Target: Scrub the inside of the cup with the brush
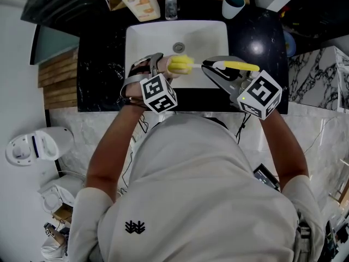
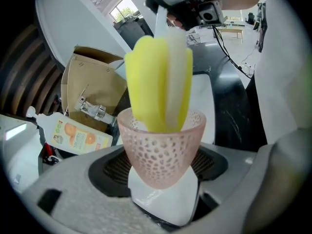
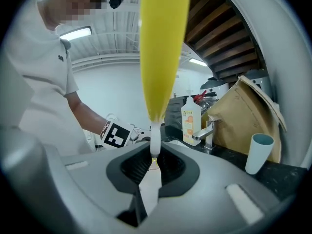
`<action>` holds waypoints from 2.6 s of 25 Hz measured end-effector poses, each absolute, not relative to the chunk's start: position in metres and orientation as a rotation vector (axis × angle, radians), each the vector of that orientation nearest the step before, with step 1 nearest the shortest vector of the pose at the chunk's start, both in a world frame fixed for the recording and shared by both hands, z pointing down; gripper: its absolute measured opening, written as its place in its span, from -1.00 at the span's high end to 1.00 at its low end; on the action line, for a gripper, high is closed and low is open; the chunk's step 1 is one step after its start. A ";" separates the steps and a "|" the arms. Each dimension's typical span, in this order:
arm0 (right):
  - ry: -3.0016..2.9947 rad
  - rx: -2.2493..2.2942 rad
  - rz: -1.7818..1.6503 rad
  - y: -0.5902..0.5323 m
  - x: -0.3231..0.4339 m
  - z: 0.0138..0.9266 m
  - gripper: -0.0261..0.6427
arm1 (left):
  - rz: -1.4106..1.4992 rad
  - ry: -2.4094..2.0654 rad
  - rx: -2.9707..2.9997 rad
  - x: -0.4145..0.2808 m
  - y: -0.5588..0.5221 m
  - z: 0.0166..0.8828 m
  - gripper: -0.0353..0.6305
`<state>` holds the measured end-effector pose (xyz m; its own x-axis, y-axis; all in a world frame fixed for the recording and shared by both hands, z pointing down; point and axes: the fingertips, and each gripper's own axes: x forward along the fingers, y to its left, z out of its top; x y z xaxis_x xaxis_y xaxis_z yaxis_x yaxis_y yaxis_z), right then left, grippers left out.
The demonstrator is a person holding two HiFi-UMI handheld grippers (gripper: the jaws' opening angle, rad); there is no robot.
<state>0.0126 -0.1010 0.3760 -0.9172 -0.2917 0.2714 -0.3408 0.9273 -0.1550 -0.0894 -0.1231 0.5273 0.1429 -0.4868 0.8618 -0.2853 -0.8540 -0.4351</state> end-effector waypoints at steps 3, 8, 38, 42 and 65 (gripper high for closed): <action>-2.846 0.487 0.288 -0.099 0.020 0.371 0.79 | -1.796 0.767 -2.246 -0.089 -0.125 0.527 -0.19; -2.837 0.471 0.290 -0.099 0.004 0.379 0.79 | -1.781 0.743 -2.247 -0.080 -0.126 0.526 -0.19; -2.923 0.468 0.678 -0.096 0.017 0.374 0.79 | -1.810 0.795 -2.202 -0.091 -0.128 0.530 -0.19; -2.926 0.551 0.684 -0.107 0.034 0.369 0.79 | -1.790 0.818 -2.290 -0.089 -0.127 0.528 -0.19; -2.786 0.500 0.469 -0.100 -0.006 0.418 0.79 | -1.691 0.805 -2.329 -0.071 -0.127 0.517 -0.19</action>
